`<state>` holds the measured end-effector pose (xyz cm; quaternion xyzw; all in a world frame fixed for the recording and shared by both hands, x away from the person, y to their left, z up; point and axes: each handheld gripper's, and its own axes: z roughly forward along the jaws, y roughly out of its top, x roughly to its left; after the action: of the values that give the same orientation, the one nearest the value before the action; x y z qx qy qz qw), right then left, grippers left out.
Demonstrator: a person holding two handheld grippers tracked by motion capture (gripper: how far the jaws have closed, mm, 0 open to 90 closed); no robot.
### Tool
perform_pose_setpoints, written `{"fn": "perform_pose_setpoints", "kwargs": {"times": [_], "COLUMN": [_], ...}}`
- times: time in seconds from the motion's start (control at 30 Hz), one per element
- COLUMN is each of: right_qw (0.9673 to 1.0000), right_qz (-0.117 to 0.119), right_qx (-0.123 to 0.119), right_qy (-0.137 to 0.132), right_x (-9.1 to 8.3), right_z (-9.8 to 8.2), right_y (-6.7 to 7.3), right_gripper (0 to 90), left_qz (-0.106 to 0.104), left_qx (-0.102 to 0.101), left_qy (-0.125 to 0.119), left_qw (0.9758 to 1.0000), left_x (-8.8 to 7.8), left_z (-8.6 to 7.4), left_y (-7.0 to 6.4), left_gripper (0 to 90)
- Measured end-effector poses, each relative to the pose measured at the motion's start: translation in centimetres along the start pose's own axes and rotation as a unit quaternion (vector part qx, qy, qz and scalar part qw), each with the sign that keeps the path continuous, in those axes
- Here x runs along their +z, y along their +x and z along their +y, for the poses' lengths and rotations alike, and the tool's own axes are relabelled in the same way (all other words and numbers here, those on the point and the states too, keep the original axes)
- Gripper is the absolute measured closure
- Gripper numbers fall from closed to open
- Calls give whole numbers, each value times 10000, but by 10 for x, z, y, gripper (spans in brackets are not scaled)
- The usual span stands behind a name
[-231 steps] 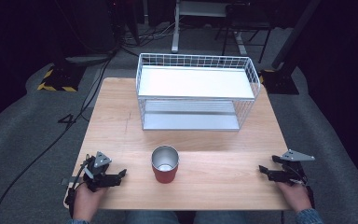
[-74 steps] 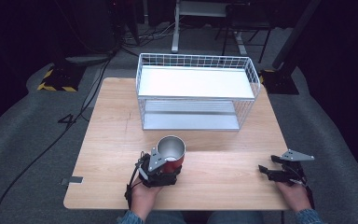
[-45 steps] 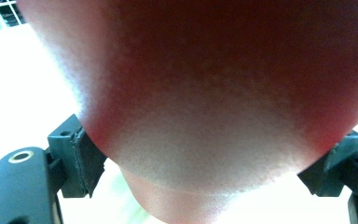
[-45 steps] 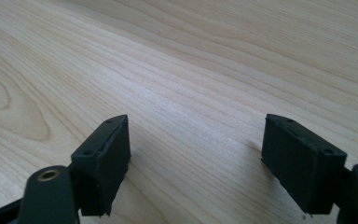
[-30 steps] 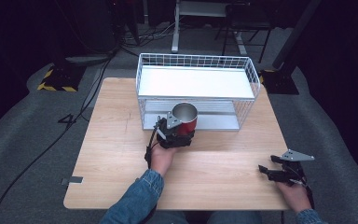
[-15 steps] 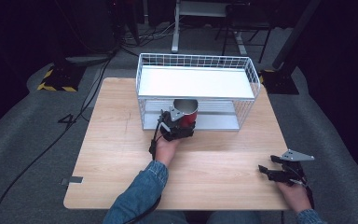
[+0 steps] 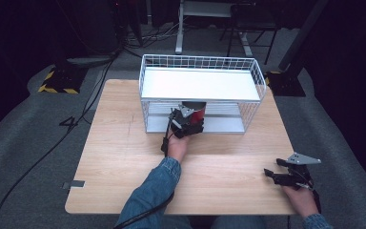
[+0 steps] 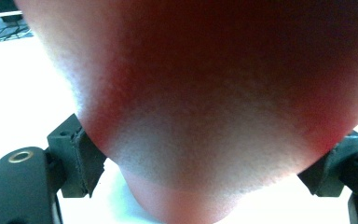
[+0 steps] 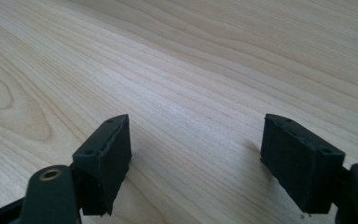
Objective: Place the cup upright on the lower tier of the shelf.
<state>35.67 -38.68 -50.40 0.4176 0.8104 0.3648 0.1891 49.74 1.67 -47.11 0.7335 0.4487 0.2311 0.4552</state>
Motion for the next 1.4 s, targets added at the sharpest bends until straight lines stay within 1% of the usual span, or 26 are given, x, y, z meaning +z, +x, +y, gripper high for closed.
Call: {"fn": "perform_pose_setpoints", "kwargs": {"times": [0.07, 0.1, 0.17, 0.23, 0.27, 0.3, 0.37, 0.43, 0.5, 0.57, 0.6, 0.73, 0.9, 0.97, 1.07, 1.13, 1.2, 1.3, 1.37, 1.4], "right_qw": [10000, 10000, 10000, 10000, 10000, 10000, 10000, 10000, 10000, 10000, 10000, 10000, 10000, 10000, 10000, 10000, 10000, 10000, 10000, 10000], "right_qz": [0, 0, 0, 0, 2, 1, 1, 1, 5, 11, 11, 27, 38, 38, 38, 38, 38, 39, 38, 37], "right_qx": [1, 1, 2, 1, 4, 3, 2, 2, 5, -4, -4, -23, -40, -41, -41, -36, -36, -38, -37, -35], "right_qy": [1, 0, 1, 2, 1, 2, 2, 2, 4, 1, 1, 0, -5, -4, -5, -4, -3, -3, -3, -3], "right_x": [0, 0, 0, 0, 0, 0, 0, 0, 0, 0, 0, 0, 0, 0, 0, 0, 0, 0, 0, 0], "right_z": [0, 0, 0, 0, 0, 0, 0, 0, 0, 0, 0, 0, 0, 0, 0, 0, 0, 0, 0, 0], "right_y": [0, 0, 0, 0, 0, 0, 0, 0, 0, 0, 0, 0, 0, 0, 0, 0, 0, 0, 0, 0], "right_gripper": [248, 248, 248, 248, 248, 248, 248, 248, 248, 248, 248, 248, 248, 248, 248, 248, 248, 248, 248, 248], "left_qz": [26, 49, 17, 63, 47, 60, 94, 68, 93, 112, 116, 138, 129, 128, 94, 86, 203, 118, 161, 158], "left_qx": [1, 60, 60, 107, 124, 119, 91, 15, 20, -26, -3, -18, 57, 42, -31, -92, -164, -94, -107, -80], "left_qy": [21, 50, 79, 109, 100, 138, 123, 159, 159, 193, 200, 210, 222, 214, 218, 201, 168, 165, 91, 76], "left_qw": [10000, 10000, 9999, 9999, 9999, 9998, 9998, 9998, 9998, 9997, 9997, 9997, 9997, 9997, 9997, 9997, 9995, 9997, 9998, 9998], "left_x": [5, 6, 10, 13, 16, 17, 19, 21, 23, 25, 26, 28, 30, 30, 30, 29, 29, 25, 23, 20], "left_z": [2, 3, 5, 6, 6, 6, 6, 6, 7, 6, 7, 7, 7, 7, 8, 8, 8, 6, 5, 5], "left_y": [0, 0, 1, 1, 1, 2, 2, 3, 3, 3, 4, 4, 4, 4, 4, 4, 3, 2, 1, 1], "left_gripper": [167, 167, 167, 167, 167, 167, 167, 167, 167, 167, 167, 166, 165, 164, 157, 146, 117, 56, 22, 18]}}
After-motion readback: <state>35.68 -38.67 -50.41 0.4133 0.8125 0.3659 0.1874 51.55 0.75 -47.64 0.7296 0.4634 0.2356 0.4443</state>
